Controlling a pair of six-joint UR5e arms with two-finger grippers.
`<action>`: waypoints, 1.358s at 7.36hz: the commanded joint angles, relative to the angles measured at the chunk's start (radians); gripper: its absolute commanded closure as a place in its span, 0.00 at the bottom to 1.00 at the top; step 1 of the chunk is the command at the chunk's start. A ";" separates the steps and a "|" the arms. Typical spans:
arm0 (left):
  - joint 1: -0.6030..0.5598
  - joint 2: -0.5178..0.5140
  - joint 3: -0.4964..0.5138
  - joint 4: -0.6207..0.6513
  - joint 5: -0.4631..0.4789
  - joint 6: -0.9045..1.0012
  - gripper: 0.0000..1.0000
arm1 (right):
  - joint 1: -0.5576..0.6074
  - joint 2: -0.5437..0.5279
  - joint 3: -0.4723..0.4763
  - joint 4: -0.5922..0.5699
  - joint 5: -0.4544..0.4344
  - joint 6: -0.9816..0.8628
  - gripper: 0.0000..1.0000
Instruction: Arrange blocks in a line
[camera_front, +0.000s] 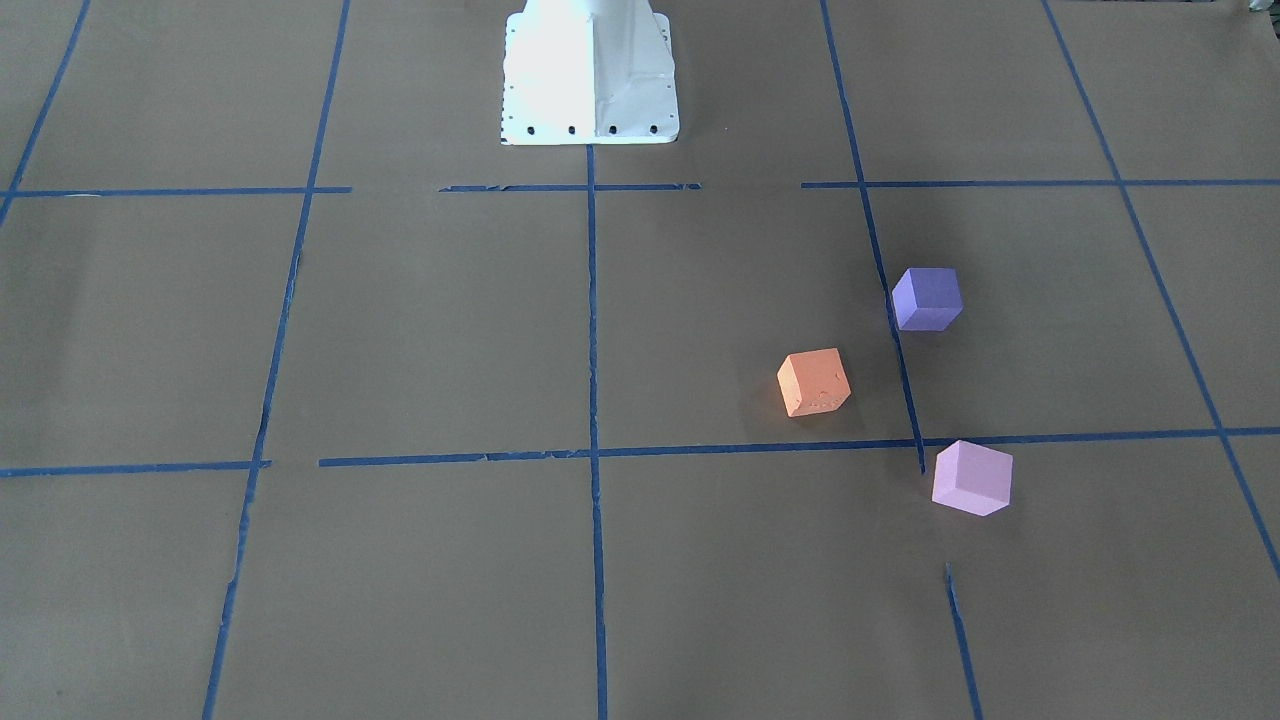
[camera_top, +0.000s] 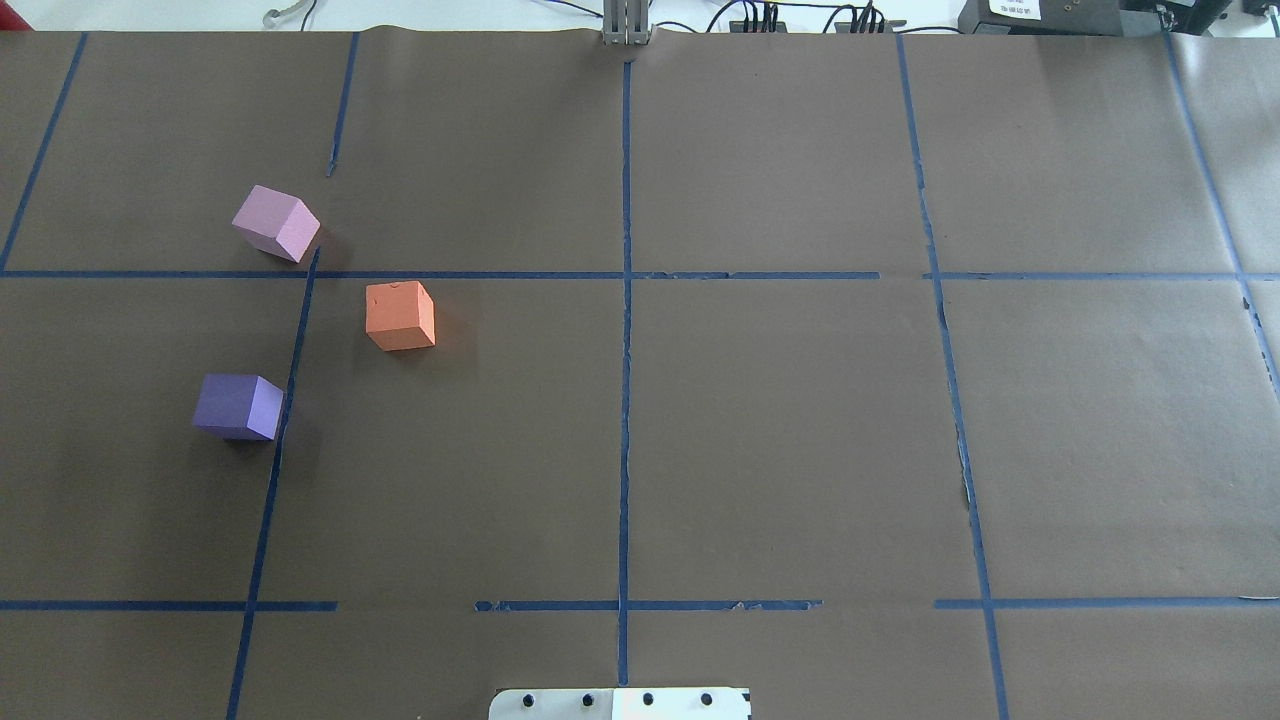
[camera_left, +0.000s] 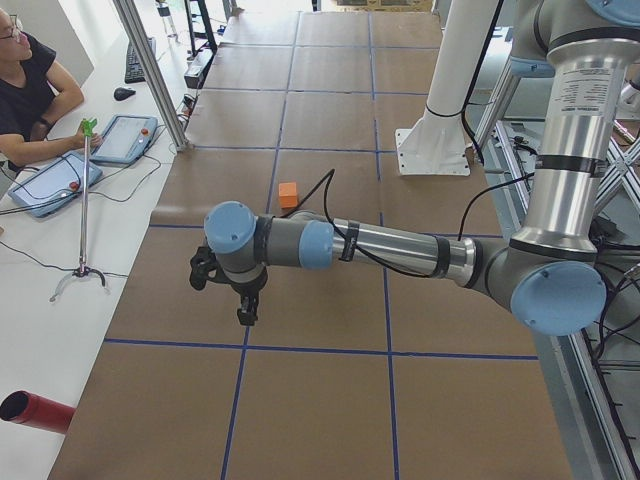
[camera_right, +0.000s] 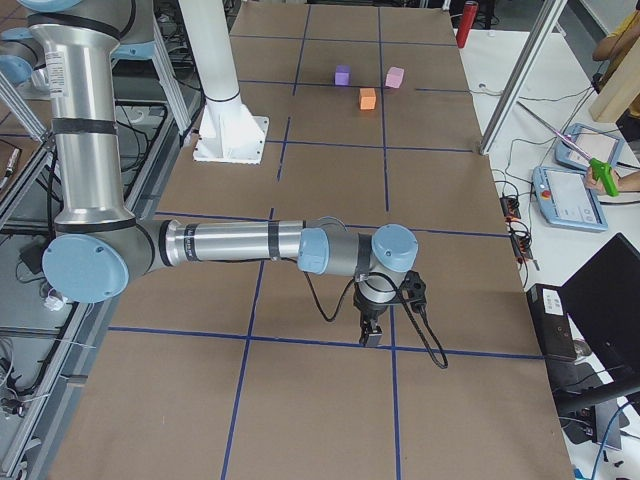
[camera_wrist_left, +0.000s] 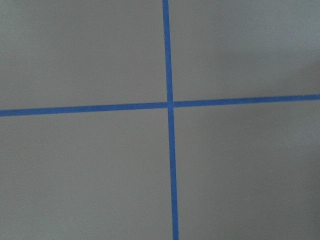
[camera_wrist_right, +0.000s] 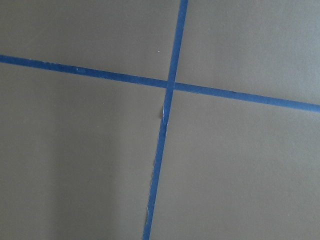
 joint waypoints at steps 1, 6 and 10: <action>0.147 -0.160 -0.063 0.008 0.001 -0.273 0.00 | 0.001 -0.001 0.000 0.000 0.000 0.000 0.00; 0.484 -0.399 -0.038 -0.007 0.128 -0.830 0.00 | 0.001 -0.001 0.000 0.000 0.000 0.000 0.00; 0.672 -0.463 0.173 -0.158 0.221 -1.040 0.00 | 0.001 0.001 0.000 0.000 0.000 0.000 0.00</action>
